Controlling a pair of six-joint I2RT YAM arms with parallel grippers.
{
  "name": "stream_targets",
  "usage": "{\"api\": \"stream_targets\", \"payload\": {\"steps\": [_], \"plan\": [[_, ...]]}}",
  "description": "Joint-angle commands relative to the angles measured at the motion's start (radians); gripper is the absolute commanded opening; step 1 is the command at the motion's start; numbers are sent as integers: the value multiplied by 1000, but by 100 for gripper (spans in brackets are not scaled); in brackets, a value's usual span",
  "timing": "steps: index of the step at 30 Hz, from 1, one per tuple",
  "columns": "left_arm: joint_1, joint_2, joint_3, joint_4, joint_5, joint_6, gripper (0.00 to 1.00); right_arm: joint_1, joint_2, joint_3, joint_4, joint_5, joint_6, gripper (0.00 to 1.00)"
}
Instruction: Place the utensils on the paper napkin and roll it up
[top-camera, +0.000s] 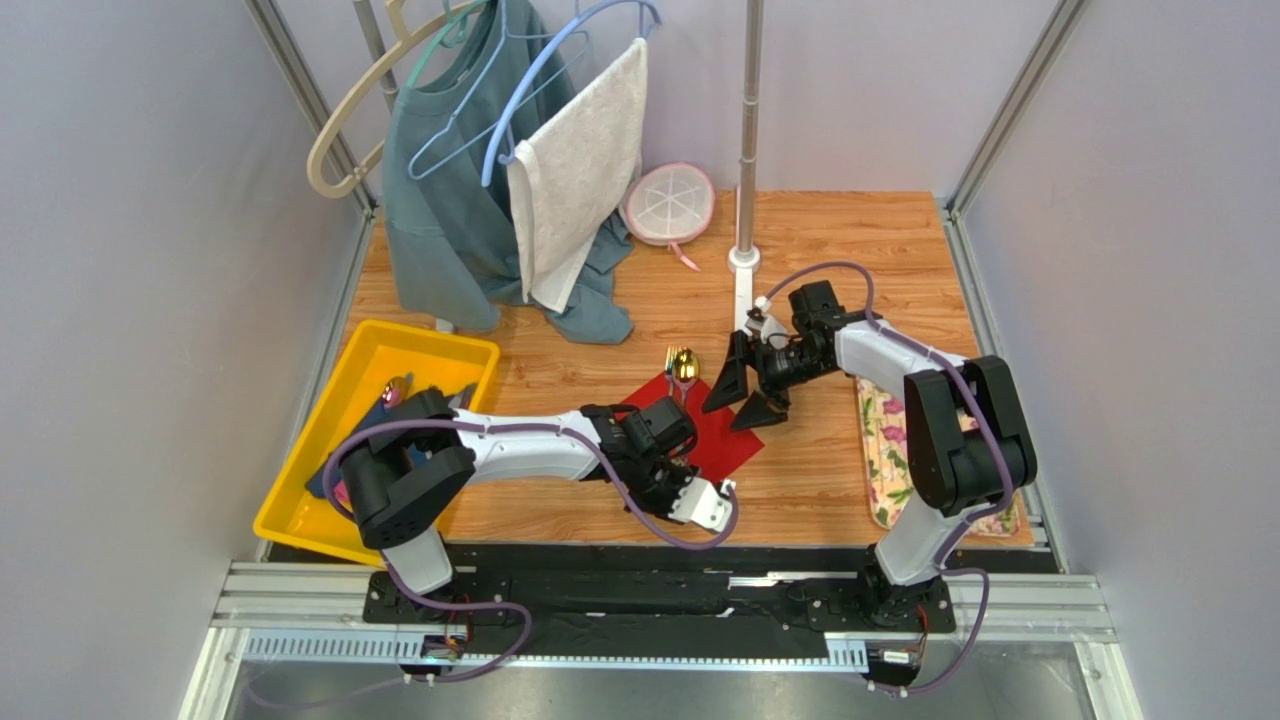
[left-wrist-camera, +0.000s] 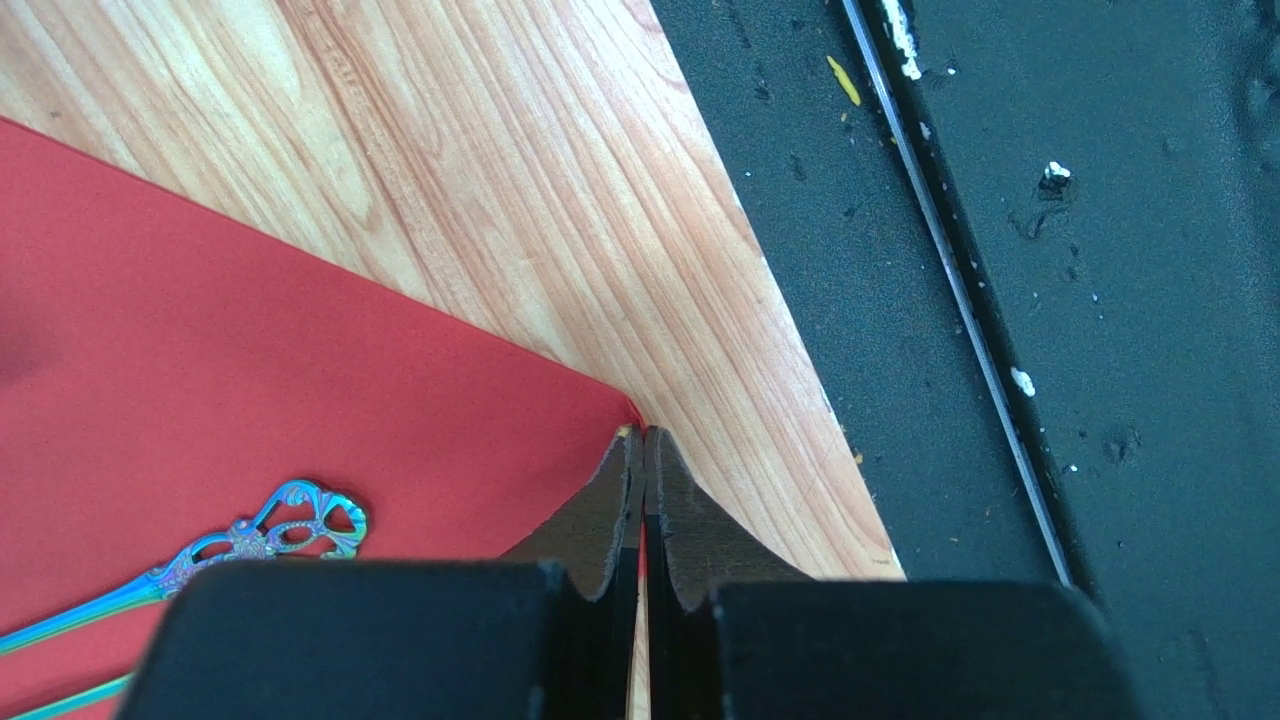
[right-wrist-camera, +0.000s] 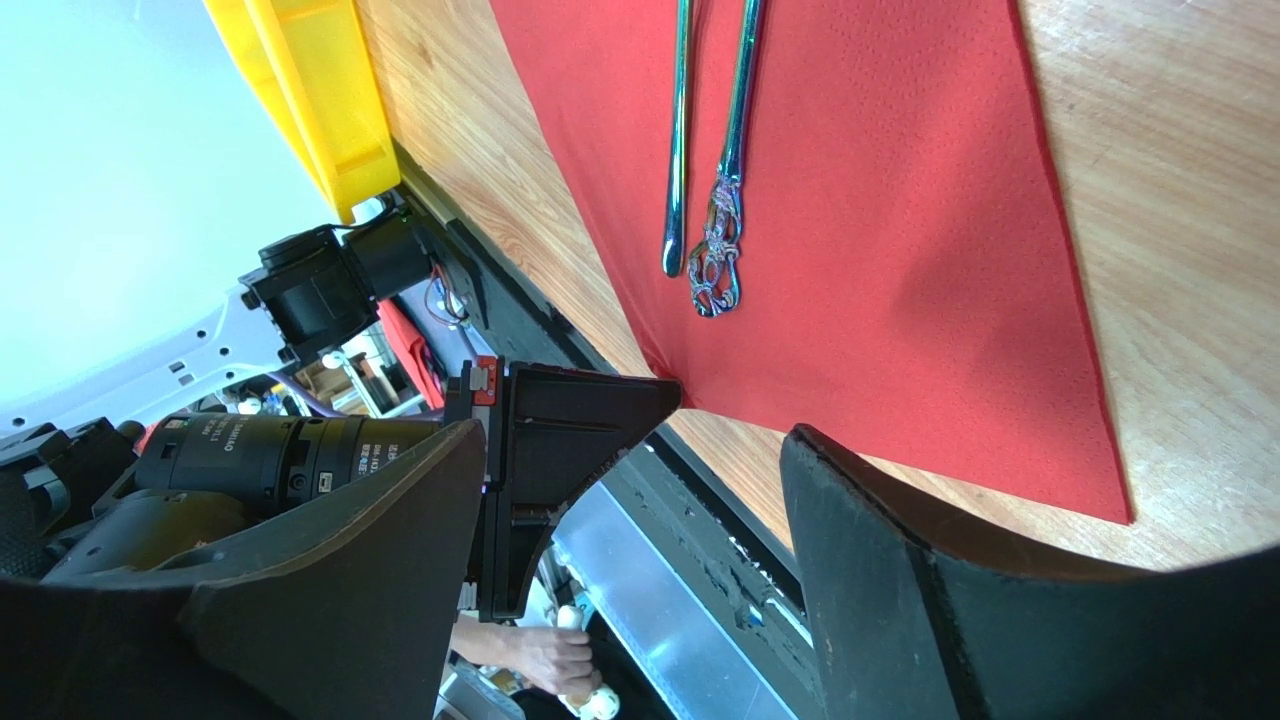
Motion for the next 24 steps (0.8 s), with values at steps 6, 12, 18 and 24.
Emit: {"api": "stream_targets", "payload": {"steps": [6,12,18,24], "plan": [[50,-49,96,-115,123,-47,0,-12,-23,15,13,-42,14,72],[119,-64,117,-113,183,-58,0,-12,-20,-2,19,-51,14,57],[174,-49,160,-94,194,-51,0,-12,-20,-46,65,-69,55,29],[216,4,214,-80,191,-63,0,-13,-15,-88,130,-91,115,7]]}}
